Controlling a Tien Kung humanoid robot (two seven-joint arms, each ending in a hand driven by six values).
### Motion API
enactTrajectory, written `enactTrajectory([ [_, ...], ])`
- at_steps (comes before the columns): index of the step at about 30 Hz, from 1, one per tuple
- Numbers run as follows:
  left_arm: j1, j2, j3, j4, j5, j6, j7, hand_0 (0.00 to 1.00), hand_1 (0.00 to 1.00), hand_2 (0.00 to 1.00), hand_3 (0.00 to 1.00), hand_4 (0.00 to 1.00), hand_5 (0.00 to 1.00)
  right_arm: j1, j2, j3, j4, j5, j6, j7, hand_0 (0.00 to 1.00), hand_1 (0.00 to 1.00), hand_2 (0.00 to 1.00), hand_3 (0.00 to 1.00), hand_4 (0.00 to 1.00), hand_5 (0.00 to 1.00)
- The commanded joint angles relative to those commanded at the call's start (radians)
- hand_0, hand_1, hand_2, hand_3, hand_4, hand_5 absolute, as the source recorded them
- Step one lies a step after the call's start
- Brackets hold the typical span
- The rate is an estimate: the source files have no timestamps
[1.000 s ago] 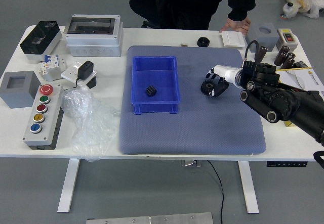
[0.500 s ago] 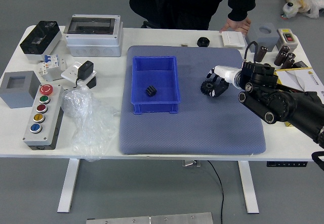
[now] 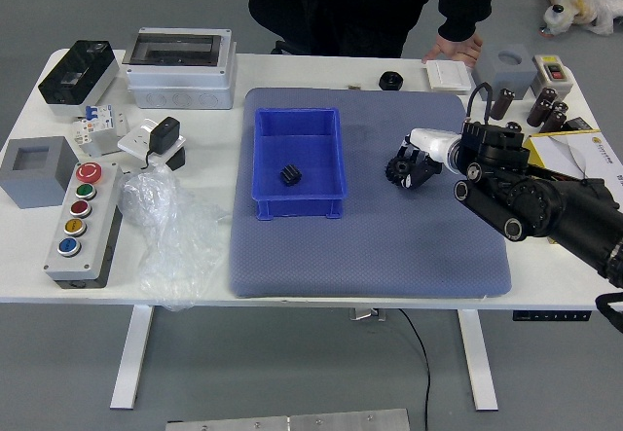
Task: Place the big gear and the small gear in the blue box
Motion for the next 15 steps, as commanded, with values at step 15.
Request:
enactTrajectory([
  [15, 0.004, 0.005, 0.003, 0.000, 0.000, 0.000, 0.000, 0.862, 0.830, 0.828, 0.782, 0.600, 0.374, 0.003, -0.017, 0.015, 0.016, -0.010, -0.010, -0.007, 0.299, 0.382, 0.480, 0.622, 0.712, 0.220],
])
